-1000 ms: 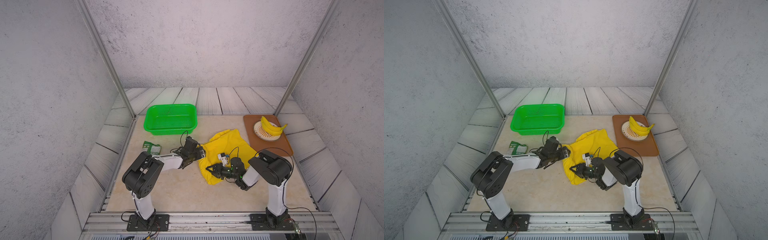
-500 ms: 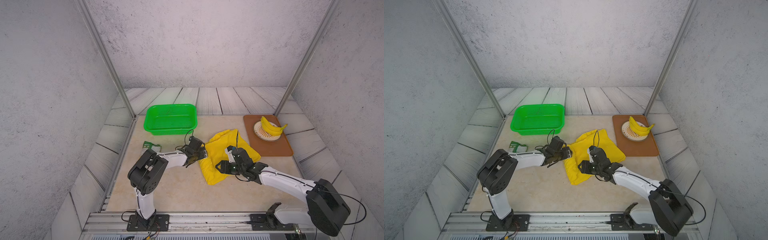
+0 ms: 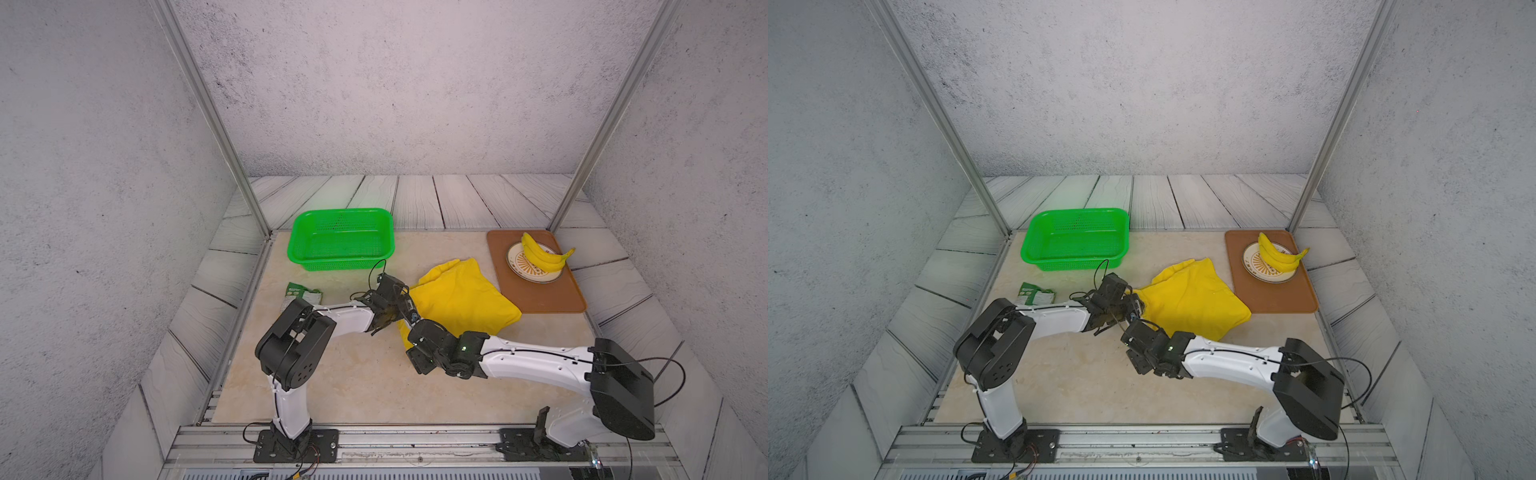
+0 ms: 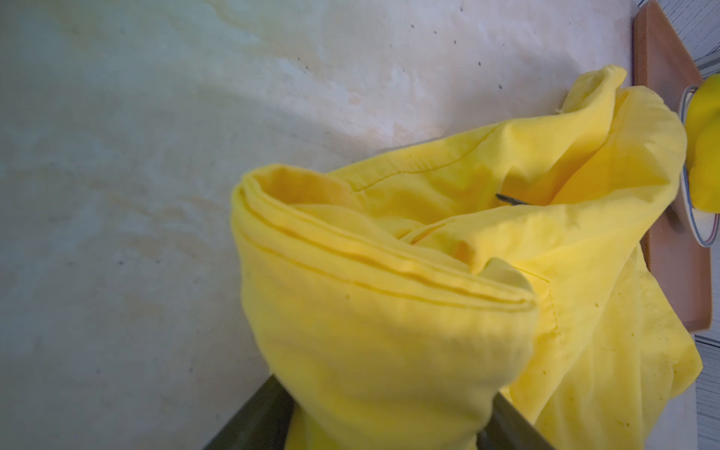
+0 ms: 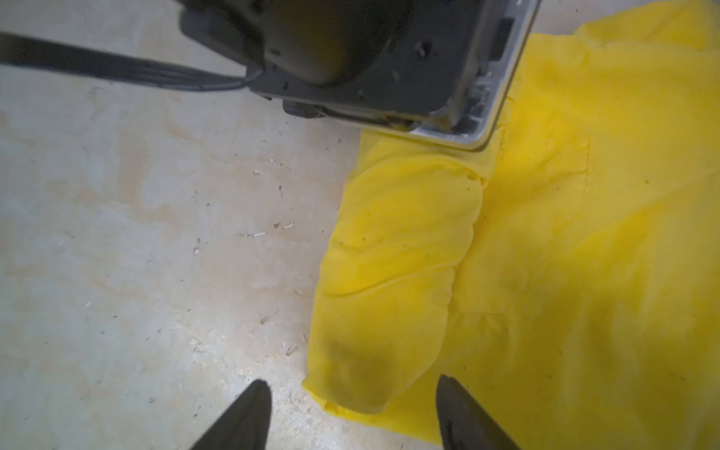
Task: Roll up the shorts
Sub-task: Roll the shorts at the center of the board.
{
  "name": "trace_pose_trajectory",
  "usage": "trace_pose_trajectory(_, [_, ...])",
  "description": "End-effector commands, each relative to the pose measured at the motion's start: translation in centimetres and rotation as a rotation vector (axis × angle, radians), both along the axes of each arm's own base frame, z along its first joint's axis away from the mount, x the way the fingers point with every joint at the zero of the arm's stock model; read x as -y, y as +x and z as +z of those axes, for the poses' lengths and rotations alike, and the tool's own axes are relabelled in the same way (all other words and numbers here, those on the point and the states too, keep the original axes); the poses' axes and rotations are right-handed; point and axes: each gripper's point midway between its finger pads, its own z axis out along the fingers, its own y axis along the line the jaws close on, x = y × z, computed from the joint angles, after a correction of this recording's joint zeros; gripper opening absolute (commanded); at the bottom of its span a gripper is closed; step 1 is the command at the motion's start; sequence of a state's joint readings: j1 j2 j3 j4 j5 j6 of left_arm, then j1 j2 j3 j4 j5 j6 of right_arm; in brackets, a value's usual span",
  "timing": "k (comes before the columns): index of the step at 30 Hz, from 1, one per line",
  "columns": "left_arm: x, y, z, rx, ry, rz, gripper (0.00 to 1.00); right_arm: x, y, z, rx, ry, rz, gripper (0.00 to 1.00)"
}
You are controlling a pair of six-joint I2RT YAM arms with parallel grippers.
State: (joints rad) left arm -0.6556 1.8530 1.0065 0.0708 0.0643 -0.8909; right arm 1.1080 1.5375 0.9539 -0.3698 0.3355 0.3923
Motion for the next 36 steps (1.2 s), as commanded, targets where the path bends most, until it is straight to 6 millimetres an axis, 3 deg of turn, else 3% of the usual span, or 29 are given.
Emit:
trace_pose_trajectory(1, [-3.7, -4.4, -5.4, -0.207, 0.144, 0.01, 0.73, 0.1, 1.4, -0.3, 0.091, -0.128, -0.007, 0.73])
trace_pose_trajectory(6, [-3.9, -4.5, -5.5, -0.216, 0.125, 0.019, 0.72, -1.4, 1.9, -1.8, 0.105, -0.19, 0.011, 0.73])
trace_pose_trajectory(16, [-4.1, -4.5, -5.6, -0.232, 0.074, 0.033, 0.72, -2.0, 3.0, -5.7, 0.119, -0.308, -0.028, 0.71])
trace_pose_trajectory(19, [-4.3, -4.3, -5.4, -0.232, 0.051, 0.04, 0.71, -2.1, 2.8, -7.1, 0.091, -0.325, -0.021, 0.61])
trace_pose_trajectory(23, [-5.1, -3.9, -4.4, -0.218, 0.011, 0.064, 0.73, -2.7, 1.8, -8.4, 0.029, -0.283, 0.009, 0.4])
trace_pose_trajectory(25, [-5.9, -3.6, -3.5, -0.204, -0.009, 0.088, 0.75, -3.5, 1.1, -8.3, -0.007, -0.223, 0.036, 0.28])
trace_pose_trajectory(27, [-7.1, -3.3, -2.1, -0.182, -0.033, 0.121, 0.76, -4.3, 0.4, -8.0, -0.045, -0.16, 0.065, 0.23])
trace_pose_trajectory(31, [-10.3, -3.0, 0.6, -0.141, -0.055, 0.204, 0.77, -6.4, -1.3, -6.4, -0.119, -0.008, 0.127, 0.19])
trace_pose_trajectory(36, [-14.2, -4.1, 3.5, -0.073, -0.05, 0.293, 0.77, -8.6, -2.9, -3.6, -0.248, 0.252, 0.164, 0.15])
